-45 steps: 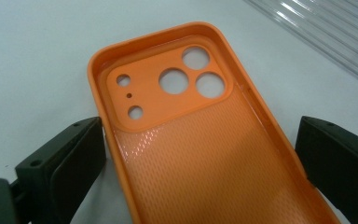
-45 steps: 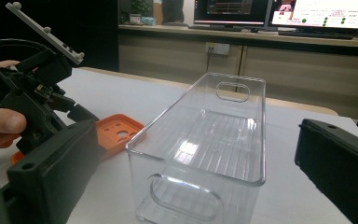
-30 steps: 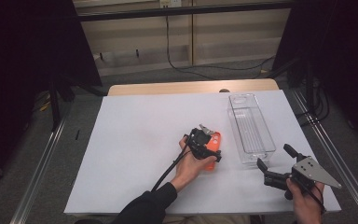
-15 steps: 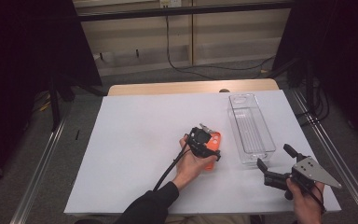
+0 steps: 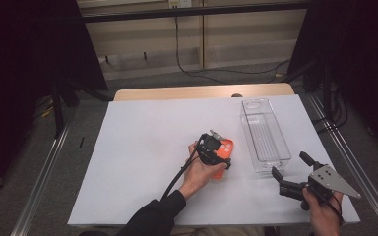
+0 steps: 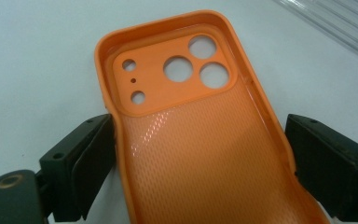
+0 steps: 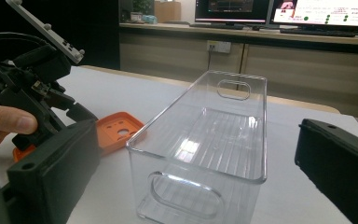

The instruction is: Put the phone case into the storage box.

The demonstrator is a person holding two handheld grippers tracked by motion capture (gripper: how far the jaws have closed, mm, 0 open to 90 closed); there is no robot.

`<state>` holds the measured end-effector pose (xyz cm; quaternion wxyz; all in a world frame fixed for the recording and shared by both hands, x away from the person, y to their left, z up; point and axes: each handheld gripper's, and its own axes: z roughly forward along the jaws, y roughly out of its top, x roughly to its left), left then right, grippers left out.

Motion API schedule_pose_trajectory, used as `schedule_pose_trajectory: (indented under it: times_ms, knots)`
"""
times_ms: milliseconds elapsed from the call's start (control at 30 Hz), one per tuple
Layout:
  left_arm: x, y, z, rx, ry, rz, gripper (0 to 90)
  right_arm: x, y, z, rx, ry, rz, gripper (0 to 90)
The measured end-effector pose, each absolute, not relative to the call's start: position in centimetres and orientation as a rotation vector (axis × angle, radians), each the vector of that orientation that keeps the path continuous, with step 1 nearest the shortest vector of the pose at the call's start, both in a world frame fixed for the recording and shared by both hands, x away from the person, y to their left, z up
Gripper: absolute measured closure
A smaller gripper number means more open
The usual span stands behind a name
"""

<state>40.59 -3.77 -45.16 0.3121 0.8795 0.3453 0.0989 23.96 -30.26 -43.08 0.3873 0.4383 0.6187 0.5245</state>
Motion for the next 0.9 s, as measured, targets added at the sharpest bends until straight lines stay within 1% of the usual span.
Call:
schedule_pose_trajectory:
  times_ms: [167,567,700,900]
  knots:
    - [40.68,-3.62,-44.87,2.367,0.907,0.244,11.5,23.97,-30.26,-43.08,1.12,1.573,1.334,0.0]
    - [40.15,-3.74,-45.13,2.337,0.96,0.296,10.0,24.0,-30.2,-43.13,1.117,1.579,1.335,0.0]
    - [40.0,-3.52,-45.13,2.329,0.939,0.293,12.8,23.99,-30.19,-43.12,1.117,1.575,1.336,0.0]
    - [40.01,-3.18,-45.2,2.312,0.915,0.289,13.9,23.97,-30.21,-43.08,1.113,1.572,1.336,0.0]
